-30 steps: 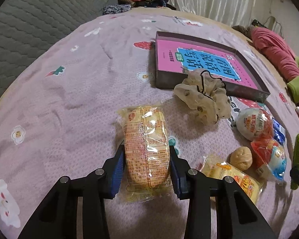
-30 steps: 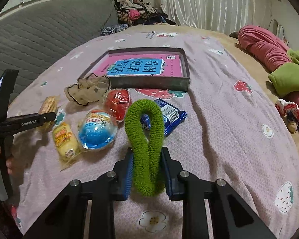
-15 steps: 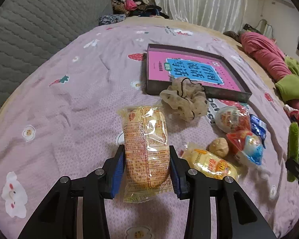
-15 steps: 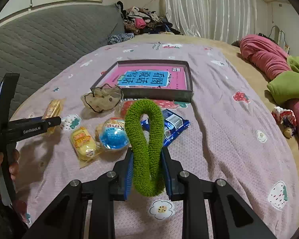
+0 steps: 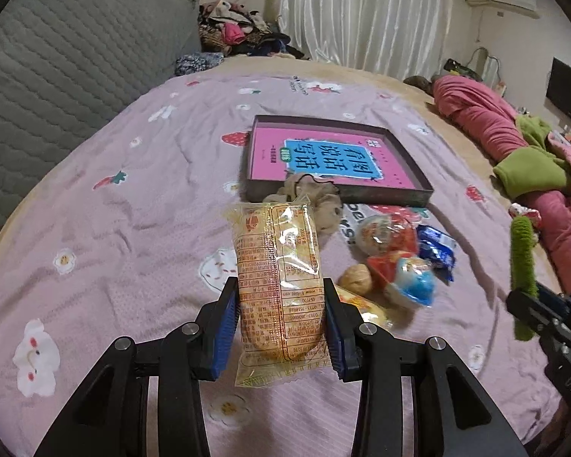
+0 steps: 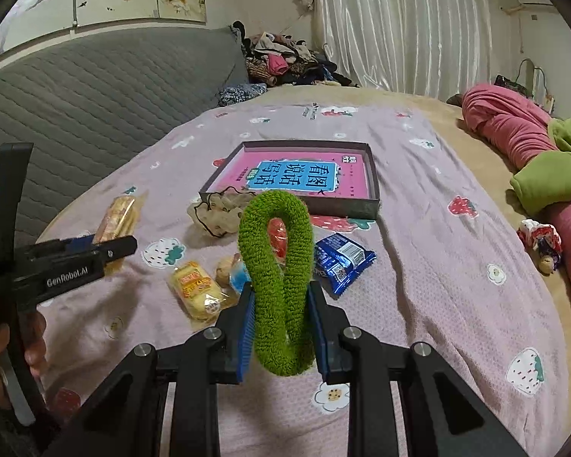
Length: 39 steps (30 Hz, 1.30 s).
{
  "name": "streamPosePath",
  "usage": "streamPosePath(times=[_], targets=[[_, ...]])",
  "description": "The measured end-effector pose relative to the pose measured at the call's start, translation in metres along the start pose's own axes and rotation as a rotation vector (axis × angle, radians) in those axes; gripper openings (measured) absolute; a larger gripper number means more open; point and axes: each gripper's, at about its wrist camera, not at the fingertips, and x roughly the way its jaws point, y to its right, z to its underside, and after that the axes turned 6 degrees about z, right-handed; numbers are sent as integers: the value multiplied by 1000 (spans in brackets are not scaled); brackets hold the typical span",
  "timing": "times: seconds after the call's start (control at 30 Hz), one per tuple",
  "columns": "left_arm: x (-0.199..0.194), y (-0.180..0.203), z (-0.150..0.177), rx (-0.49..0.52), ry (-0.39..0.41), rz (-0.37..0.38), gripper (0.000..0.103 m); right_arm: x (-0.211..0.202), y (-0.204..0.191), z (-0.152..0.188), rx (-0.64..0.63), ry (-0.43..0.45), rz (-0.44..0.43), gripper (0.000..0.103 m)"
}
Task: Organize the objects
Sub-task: 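Carry the pastry and green ring up and over to the tray with both tools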
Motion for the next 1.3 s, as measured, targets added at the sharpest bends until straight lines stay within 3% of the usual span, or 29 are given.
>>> streamPosePath(times=[0.43, 0.8, 1.3], targets=[[-42, 31, 4, 43, 54, 17, 42, -34, -17, -15, -11, 65, -4, 27], [-85, 55, -21, 95, 145, 3, 42, -61, -15, -35, -6, 124, 24, 27], [-94, 76, -46, 113, 180, -11, 42, -72, 0, -65, 17, 173, 45, 27]])
